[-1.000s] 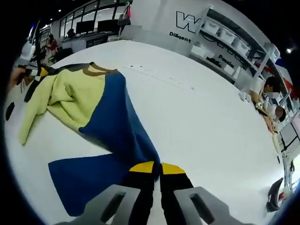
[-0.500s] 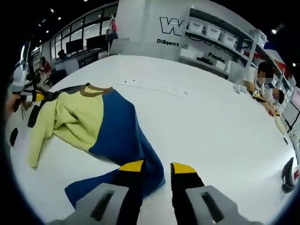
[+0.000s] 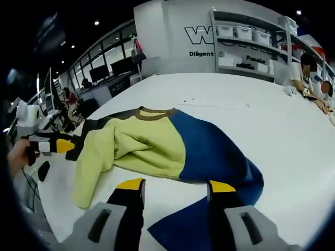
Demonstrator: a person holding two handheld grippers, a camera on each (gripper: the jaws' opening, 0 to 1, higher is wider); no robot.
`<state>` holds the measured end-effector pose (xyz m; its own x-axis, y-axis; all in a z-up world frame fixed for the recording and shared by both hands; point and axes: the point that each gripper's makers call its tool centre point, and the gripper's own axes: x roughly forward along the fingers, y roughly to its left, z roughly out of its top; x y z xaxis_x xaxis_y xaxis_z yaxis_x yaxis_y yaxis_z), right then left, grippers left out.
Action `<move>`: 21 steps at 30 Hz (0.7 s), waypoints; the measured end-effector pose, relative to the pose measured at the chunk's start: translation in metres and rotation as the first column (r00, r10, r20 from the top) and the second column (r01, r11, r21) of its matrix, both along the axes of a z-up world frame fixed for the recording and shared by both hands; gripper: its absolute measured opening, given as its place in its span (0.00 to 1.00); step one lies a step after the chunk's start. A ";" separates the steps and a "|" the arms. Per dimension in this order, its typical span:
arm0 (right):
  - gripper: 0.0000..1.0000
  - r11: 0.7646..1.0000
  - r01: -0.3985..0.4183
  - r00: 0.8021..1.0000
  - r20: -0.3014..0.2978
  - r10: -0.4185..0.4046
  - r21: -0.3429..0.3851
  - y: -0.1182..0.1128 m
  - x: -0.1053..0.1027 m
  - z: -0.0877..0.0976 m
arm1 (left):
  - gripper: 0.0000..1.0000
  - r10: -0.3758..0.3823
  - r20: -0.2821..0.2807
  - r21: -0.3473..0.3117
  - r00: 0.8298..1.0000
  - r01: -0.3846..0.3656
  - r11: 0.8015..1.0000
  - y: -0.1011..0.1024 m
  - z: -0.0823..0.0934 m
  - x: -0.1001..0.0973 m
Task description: Fold the garment on the visible template until the final outline fits inside the template.
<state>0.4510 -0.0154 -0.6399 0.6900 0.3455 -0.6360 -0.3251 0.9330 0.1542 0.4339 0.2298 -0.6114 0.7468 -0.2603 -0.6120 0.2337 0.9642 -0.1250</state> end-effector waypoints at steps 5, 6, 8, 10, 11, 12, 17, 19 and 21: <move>0.48 0.999 0.008 1.000 -0.030 -0.006 0.036 0.019 -0.001 -0.007 | 0.54 -0.035 -0.039 0.008 0.999 0.035 0.999 -0.017 -0.011 -0.021; 0.48 0.999 0.007 0.999 -0.033 -0.006 0.037 0.022 -0.002 -0.007 | 0.53 -0.032 -0.045 -0.004 0.998 0.032 0.999 -0.019 -0.013 -0.025; 0.46 0.999 0.009 0.999 -0.038 -0.008 0.038 0.026 -0.002 -0.010 | 0.51 -0.042 -0.053 -0.014 0.998 0.041 0.999 -0.028 -0.014 -0.033; 0.46 0.998 0.019 0.999 -0.052 -0.016 0.052 0.029 -0.003 -0.013 | 0.50 -0.050 -0.076 -0.015 0.996 0.049 0.999 -0.033 -0.020 -0.038; 0.47 0.998 0.024 0.998 -0.058 -0.021 0.058 0.031 -0.003 -0.015 | 0.49 -0.051 -0.079 -0.016 0.996 0.050 0.999 -0.035 -0.021 -0.039; 0.47 0.998 0.022 0.997 -0.069 -0.017 0.064 0.035 -0.003 -0.017 | 0.47 -0.052 -0.090 -0.026 0.995 0.050 0.998 -0.038 -0.023 -0.042; 0.46 0.997 0.016 0.997 -0.074 -0.011 0.075 0.046 -0.003 -0.018 | 0.31 -0.035 -0.124 -0.045 0.992 0.030 0.999 -0.046 -0.033 -0.052; 0.45 0.997 0.011 0.997 -0.077 -0.005 0.078 0.050 -0.003 -0.018 | 0.34 -0.030 -0.150 -0.063 0.988 0.021 0.998 -0.049 -0.038 -0.055; 0.45 0.996 0.007 0.997 -0.073 -0.001 0.085 0.054 -0.002 -0.017 | 0.31 -0.034 -0.185 -0.078 0.982 0.019 0.997 -0.054 -0.045 -0.060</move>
